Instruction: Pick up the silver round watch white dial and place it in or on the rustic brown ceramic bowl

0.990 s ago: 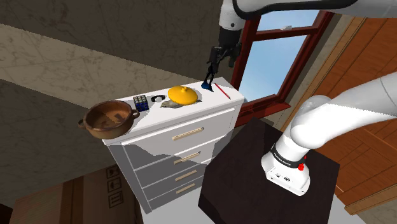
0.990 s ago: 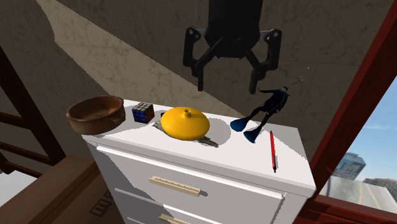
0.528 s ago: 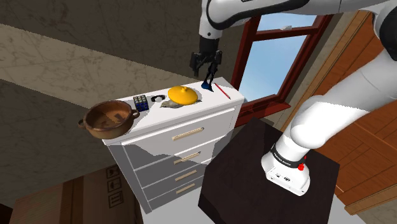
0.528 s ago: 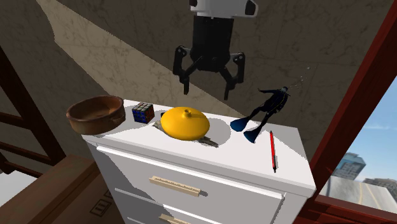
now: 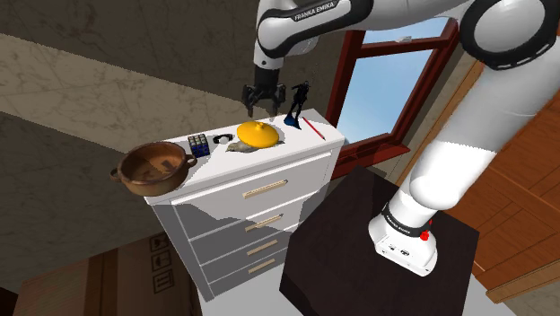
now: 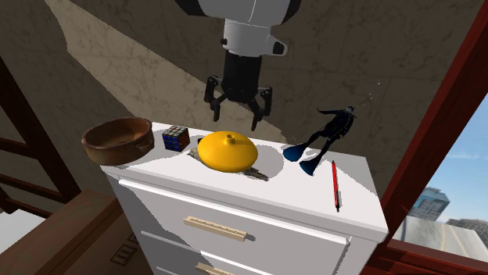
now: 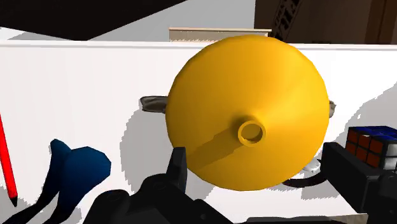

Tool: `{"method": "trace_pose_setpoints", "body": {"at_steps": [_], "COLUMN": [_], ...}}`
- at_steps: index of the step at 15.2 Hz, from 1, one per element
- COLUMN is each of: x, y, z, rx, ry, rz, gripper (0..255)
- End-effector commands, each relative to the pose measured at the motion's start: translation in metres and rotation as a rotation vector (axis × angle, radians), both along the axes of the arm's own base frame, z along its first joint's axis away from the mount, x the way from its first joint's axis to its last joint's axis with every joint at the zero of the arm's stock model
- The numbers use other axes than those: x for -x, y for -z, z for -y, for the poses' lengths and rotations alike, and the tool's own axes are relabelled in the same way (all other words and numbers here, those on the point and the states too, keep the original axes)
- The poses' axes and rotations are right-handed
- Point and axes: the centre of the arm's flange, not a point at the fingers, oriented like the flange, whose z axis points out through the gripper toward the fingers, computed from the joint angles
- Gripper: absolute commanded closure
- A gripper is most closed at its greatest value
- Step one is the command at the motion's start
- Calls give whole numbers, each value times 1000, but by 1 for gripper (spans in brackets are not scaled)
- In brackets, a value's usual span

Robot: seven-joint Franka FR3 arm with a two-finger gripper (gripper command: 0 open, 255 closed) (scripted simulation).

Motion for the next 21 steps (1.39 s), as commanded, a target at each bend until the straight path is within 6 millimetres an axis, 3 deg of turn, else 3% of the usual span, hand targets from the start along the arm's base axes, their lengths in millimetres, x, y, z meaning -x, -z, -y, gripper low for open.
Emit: {"method": "trace_pose_setpoints", "body": {"at_steps": [1,11,18,21], "x": [-22,-123,-122,-122], "y": [16,85,121,124], "z": [-2,-22,-31,-31], "rx": [-18,-101,-100,-101], "ry": [20,110,110,110], "rz": [-3,-18,-18,-18], "gripper": [0,0,0,0]}}
